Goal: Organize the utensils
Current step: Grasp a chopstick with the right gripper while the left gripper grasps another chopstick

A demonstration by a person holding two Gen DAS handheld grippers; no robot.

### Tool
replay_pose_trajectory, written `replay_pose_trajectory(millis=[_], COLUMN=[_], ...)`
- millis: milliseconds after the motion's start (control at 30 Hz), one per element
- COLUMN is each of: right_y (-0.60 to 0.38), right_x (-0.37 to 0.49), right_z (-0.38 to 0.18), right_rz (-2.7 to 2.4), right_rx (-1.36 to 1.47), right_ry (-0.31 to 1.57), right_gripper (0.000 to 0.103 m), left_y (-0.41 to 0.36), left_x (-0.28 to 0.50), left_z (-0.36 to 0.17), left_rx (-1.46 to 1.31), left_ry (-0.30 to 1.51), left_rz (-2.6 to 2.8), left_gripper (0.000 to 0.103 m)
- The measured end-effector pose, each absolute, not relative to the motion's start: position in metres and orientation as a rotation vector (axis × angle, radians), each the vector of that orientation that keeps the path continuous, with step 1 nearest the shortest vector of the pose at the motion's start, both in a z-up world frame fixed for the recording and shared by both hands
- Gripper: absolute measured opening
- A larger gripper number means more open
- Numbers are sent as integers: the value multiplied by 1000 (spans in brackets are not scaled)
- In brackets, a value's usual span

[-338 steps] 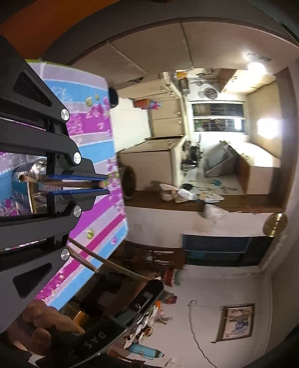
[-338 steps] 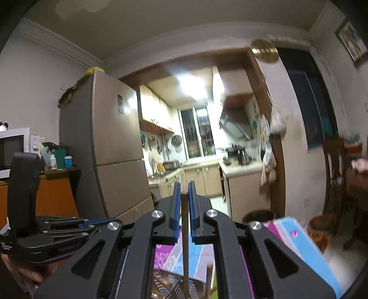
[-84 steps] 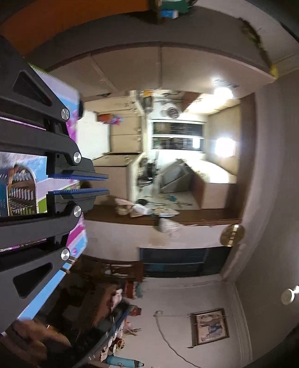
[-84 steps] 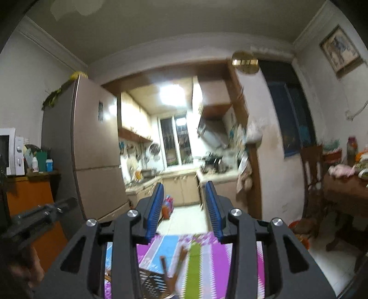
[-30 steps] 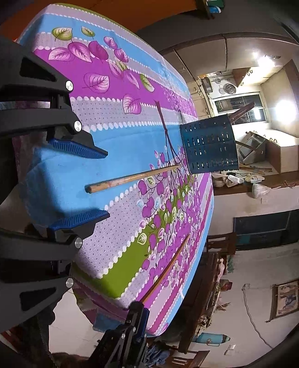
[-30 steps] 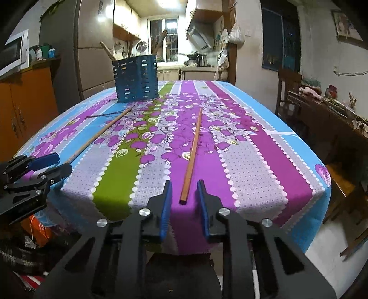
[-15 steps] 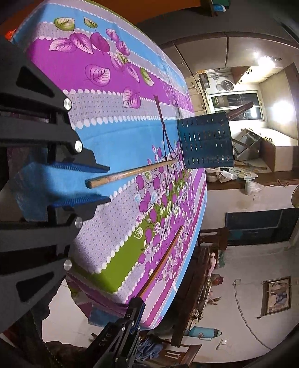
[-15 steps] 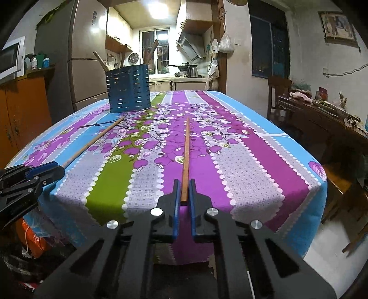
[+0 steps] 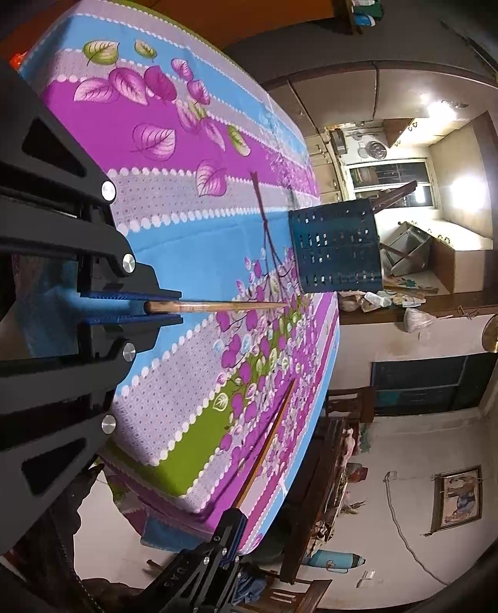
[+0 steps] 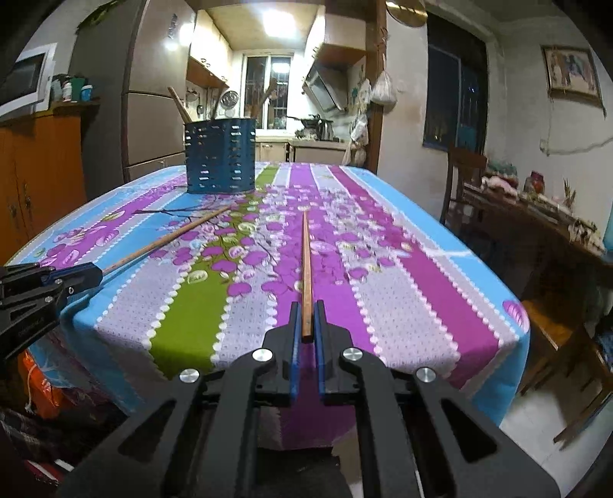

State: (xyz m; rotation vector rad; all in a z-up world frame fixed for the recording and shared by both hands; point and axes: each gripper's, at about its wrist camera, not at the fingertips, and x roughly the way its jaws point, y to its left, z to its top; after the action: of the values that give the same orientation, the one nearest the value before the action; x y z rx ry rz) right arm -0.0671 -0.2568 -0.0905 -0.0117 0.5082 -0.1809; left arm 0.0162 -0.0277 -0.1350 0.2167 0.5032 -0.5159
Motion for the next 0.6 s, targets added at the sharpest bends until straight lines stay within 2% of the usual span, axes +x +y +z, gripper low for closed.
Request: replay_pose_trajectory(millis=[600], right_y=[-239], right_x=[-69], right_z=[-48], right_rz=[-175], right_rx=[-170], right_ry=[335], right_gripper=[5], left_y=[-16], left_x=[11], left_z=[-104], left_rx=[280], left_ry=[397], left_rz=[-443], left_gripper=[8])
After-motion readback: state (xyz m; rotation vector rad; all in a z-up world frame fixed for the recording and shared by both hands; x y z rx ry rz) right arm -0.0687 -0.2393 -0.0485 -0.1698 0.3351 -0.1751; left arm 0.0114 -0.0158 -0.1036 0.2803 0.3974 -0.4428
